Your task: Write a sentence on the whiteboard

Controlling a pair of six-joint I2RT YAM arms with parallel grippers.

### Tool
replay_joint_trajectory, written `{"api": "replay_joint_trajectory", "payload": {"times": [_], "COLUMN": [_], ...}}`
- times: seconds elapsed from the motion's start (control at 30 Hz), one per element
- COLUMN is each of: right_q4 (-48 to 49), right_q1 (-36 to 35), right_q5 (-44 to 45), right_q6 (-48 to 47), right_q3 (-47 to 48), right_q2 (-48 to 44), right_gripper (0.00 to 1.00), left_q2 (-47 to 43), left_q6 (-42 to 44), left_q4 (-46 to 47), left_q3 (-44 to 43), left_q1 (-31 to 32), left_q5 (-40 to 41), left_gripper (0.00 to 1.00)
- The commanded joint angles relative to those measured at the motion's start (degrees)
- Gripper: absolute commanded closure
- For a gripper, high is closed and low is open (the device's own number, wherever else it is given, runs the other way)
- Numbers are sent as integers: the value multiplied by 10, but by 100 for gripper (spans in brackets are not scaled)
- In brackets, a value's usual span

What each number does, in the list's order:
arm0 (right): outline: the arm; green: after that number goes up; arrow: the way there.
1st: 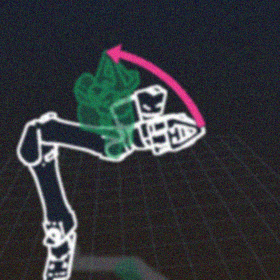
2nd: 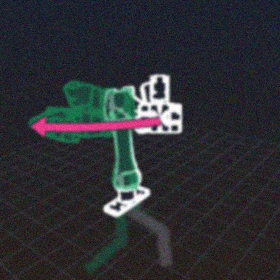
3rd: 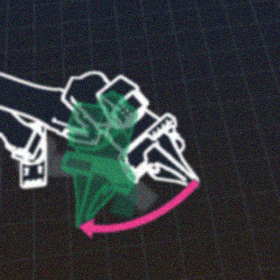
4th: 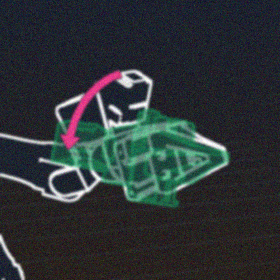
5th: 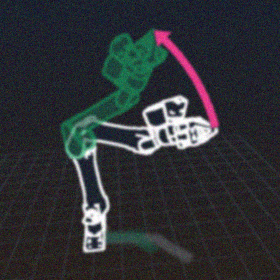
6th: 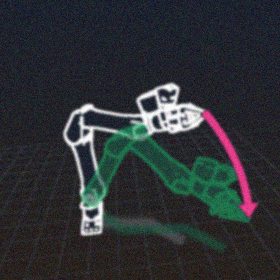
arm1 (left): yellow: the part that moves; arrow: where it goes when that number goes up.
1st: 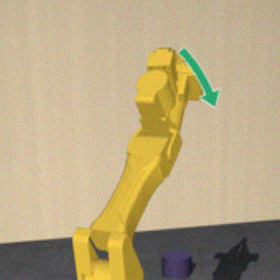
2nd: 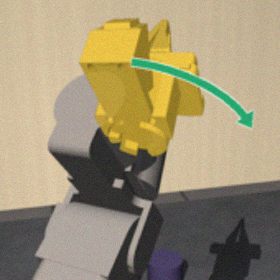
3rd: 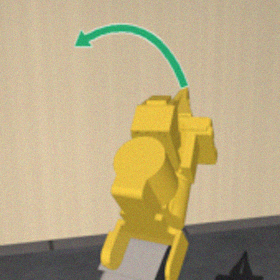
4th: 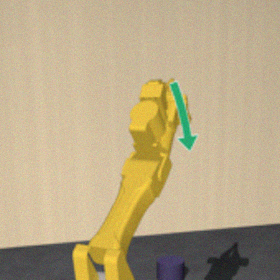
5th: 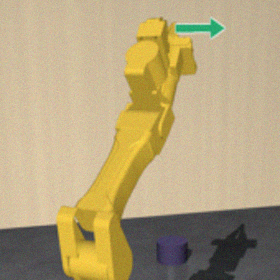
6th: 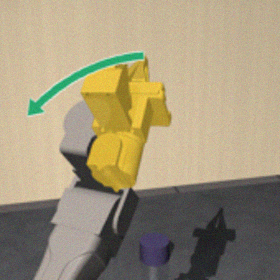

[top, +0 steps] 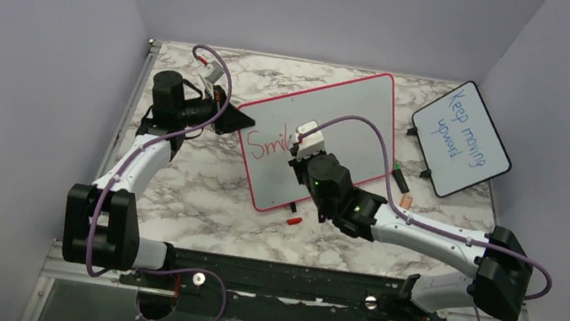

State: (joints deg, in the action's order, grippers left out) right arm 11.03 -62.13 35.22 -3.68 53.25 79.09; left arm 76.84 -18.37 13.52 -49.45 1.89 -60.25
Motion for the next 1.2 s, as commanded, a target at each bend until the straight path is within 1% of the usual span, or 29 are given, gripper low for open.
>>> {"api": "replay_joint_trajectory", "payload": {"times": [0.0, 0.63, 0.87, 1.17], "right_q4": [17, -39, -53, -54], "right_q1": [3, 3, 3, 3], "right_q5": [-28, -31, -14, 36], "right_q6": [-1, 7, 2, -1], "right_q3": [8, 1, -2, -9], "right_q2": [6, -4, -9, -15], "right_gripper": [99, 99, 99, 99], "left_q2": [16, 15, 15, 15], "left_q6": [64, 64, 63, 63], "left_q4": [-40, -40, -41, -41], "left_q3": [8, 8, 8, 8], "left_q1": [13, 12, 12, 12], "left_q5": [46, 47, 48, 48], "left_gripper": [100, 100, 100, 100]}}
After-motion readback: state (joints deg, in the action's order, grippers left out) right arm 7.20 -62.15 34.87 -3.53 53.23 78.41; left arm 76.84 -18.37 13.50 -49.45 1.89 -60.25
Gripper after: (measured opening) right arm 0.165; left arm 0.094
